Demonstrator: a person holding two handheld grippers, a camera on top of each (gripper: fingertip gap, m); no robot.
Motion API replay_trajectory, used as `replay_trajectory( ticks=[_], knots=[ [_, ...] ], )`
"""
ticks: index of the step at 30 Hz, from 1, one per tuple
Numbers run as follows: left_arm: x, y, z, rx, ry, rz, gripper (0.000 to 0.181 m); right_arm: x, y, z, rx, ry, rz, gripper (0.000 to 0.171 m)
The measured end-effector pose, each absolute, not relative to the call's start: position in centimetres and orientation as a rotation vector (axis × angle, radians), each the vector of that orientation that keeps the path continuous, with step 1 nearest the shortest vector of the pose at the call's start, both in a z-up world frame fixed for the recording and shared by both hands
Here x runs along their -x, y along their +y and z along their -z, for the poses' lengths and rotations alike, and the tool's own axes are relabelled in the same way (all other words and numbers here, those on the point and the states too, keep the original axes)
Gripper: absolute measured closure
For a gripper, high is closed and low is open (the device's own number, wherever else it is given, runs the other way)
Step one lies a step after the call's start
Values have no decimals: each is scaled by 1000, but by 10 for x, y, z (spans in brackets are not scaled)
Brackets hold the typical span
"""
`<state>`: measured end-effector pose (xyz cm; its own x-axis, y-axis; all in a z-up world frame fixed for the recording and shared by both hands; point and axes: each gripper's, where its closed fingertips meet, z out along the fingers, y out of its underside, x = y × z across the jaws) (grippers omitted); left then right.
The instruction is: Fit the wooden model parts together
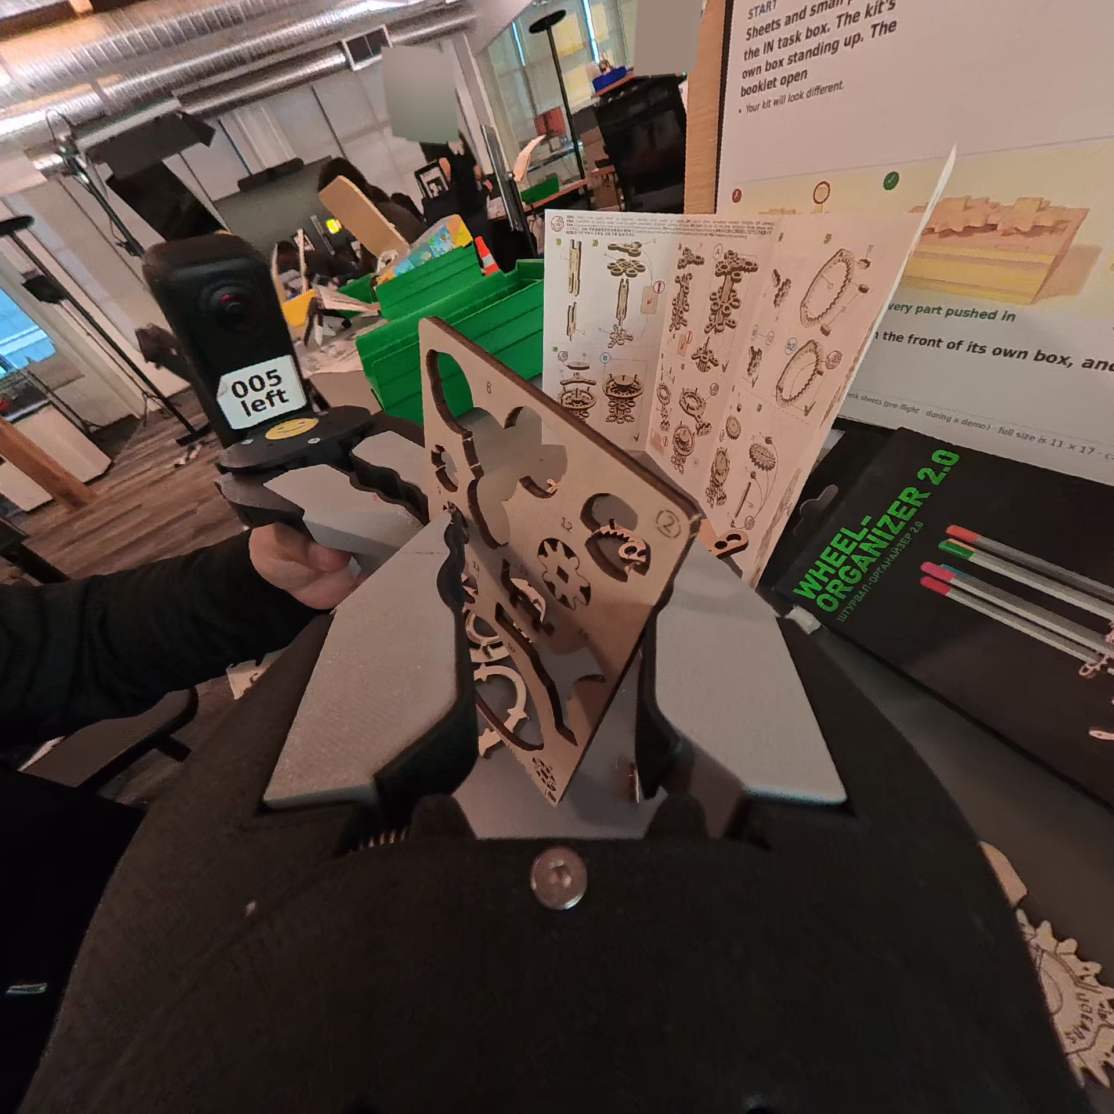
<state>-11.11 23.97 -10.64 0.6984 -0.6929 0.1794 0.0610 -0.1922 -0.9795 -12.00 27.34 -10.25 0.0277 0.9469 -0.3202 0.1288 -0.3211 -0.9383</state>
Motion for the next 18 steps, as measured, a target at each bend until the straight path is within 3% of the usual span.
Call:
replay_trajectory(
  ticks=[18],
  knots=[
    [108,240,98,1594,491,788,181,117,276,91,1479,-1127,-1265,111]
  ],
)
